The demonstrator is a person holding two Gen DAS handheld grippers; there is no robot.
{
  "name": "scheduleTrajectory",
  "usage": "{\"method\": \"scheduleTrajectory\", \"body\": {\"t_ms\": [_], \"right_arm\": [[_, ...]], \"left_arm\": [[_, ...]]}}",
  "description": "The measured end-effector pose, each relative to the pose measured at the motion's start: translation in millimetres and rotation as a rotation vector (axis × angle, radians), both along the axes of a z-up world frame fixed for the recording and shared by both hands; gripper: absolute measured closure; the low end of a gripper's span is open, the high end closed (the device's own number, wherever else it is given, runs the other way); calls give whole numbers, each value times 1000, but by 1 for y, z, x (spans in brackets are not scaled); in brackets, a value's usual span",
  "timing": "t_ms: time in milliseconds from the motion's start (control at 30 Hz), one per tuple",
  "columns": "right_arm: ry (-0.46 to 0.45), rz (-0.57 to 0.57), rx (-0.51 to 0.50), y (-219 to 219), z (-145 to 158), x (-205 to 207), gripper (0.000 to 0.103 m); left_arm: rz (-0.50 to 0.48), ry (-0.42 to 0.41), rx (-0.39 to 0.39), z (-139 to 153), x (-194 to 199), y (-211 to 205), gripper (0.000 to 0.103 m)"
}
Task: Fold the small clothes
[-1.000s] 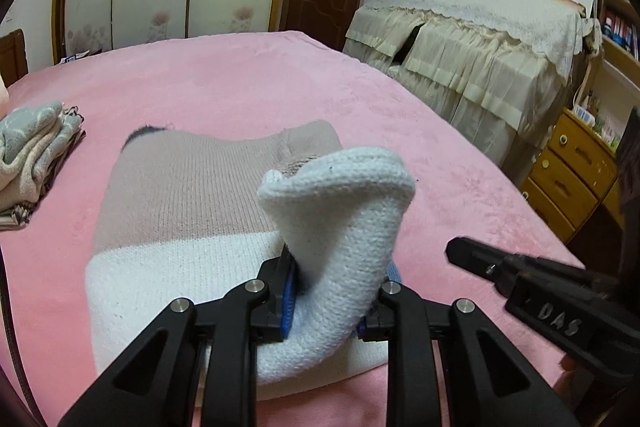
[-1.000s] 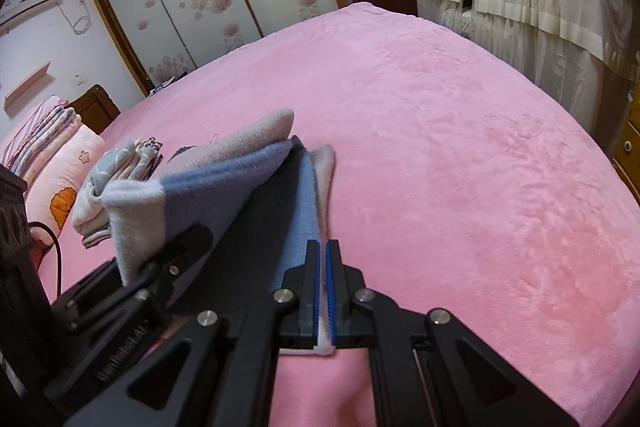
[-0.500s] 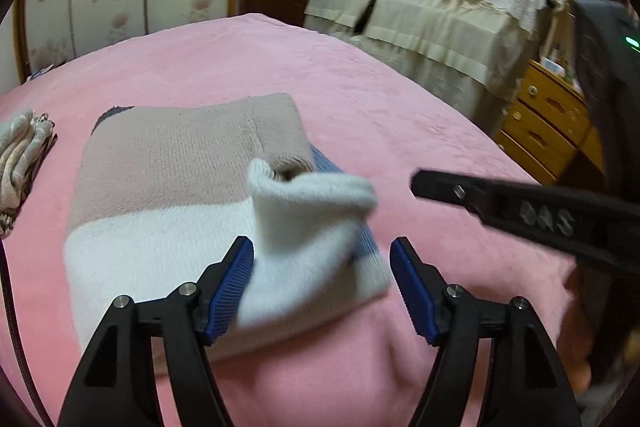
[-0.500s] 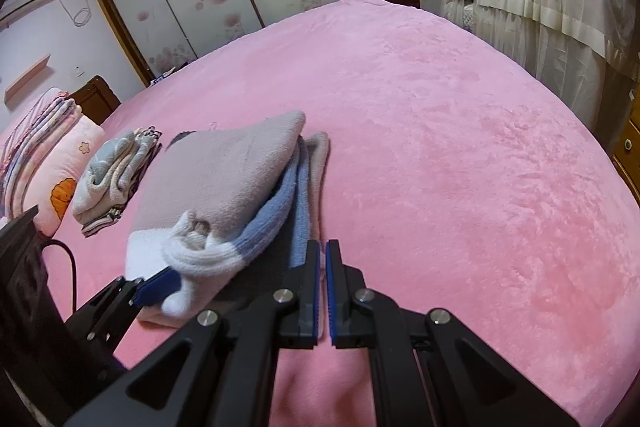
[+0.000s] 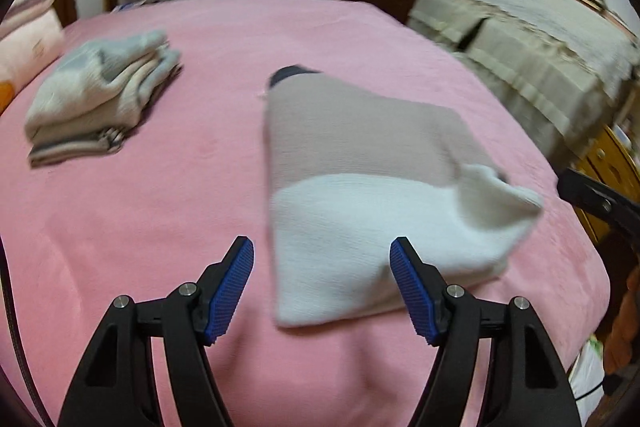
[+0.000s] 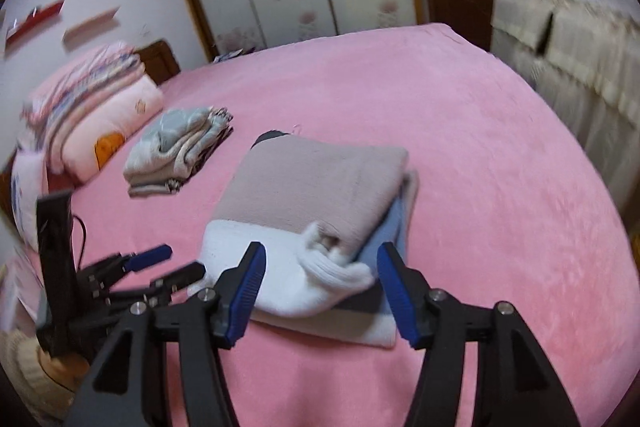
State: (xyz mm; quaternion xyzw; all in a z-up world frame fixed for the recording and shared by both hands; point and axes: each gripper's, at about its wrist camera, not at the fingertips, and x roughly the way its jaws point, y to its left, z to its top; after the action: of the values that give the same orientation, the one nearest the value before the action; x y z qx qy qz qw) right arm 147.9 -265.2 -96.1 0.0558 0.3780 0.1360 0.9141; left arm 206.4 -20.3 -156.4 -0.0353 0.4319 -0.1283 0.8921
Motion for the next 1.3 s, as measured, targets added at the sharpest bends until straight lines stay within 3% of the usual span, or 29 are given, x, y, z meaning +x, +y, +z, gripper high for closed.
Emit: {"method": "scheduleTrajectory", "body": {"t_ms": [167,233,300,333,533,633,767,900,1000,1100,1300], "right_arm": [[30,61,-107,20,-12,18,49],[64,79,-184,28,-24,24,63],[85,67,-243,29,-35,25,85],[90,59,-244,25,-38,23,89],[172,-58,-52,-23,-57,11,91],[272,-116,71,-49,-94,7,92],[292,-134,116,-53,-112,1,92],[291,-132,109,-50,-103,6,90],[271,-136,112,-54,-85,7,74],[202,-130,99,-54,-60,8,73],[35,-100,-36,-28,-12,27,73]], "left_arm": [[11,26,-2,-4,17,2,34],[-4,28,-4,-6,20,-2,34],[-21,27,4,-8,23,-9,34],[-33,26,14,-10,24,-12,34],[-81,73,131,-36,28,-30,33],[-92,102,142,-48,24,-31,31],[-97,87,155,-55,19,-30,28],[-92,84,155,-52,18,-28,28],[-97,68,162,-43,15,-27,28],[-105,52,175,-32,11,-26,28],[-118,-7,136,2,22,-27,28]]}}
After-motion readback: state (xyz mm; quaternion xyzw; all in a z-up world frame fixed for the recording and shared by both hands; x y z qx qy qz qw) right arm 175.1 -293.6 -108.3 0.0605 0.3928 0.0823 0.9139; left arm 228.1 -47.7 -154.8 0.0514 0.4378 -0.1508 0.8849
